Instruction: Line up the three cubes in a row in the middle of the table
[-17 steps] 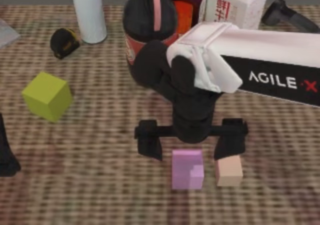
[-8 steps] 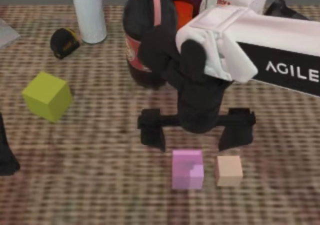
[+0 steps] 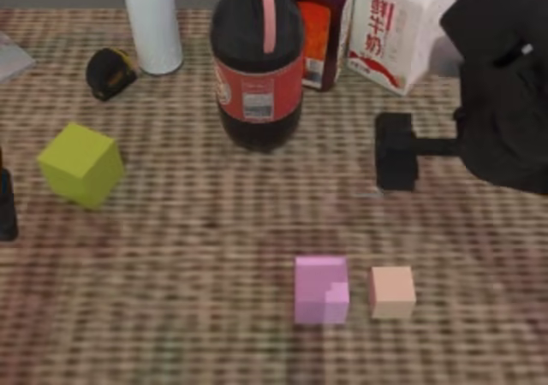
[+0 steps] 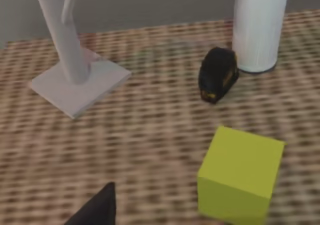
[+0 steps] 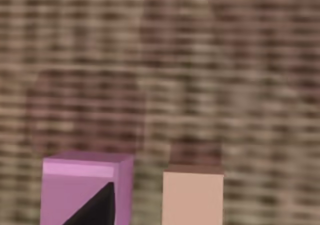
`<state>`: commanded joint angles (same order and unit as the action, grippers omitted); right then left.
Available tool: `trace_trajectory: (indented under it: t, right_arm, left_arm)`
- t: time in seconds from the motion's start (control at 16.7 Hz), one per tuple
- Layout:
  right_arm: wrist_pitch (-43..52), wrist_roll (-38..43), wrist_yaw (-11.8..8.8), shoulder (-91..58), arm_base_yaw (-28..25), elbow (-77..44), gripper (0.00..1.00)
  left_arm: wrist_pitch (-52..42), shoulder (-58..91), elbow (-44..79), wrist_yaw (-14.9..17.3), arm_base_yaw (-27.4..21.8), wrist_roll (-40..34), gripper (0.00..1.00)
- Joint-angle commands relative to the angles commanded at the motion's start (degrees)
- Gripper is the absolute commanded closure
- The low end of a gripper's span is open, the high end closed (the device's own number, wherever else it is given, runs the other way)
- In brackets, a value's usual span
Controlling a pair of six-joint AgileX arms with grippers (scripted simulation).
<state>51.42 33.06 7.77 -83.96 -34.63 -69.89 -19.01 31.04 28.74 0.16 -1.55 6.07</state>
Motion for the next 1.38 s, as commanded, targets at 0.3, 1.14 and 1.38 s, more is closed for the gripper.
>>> trace_trajectory:
  t: [0.3,1.14,1.38]
  right_arm:
    - [-14.51,-12.43,2.14,30.89,11.46,23.57,0.00]
    - [-50.02,-32.68,-7.05,82.72,33.40,68.76,0.00]
    - [-51.42,-33.06,-7.77,83.96,34.06,69.89,0.00]
  left_arm:
    - [-17.14,32.11,24.79,0.02,-1.27,5.18,0.00]
    - [-51.18,92.46,75.76,-0.01,-3.62,15.65,0.00]
    - [-52.14,94.12,77.56,0.00,-3.69,15.99,0.00]
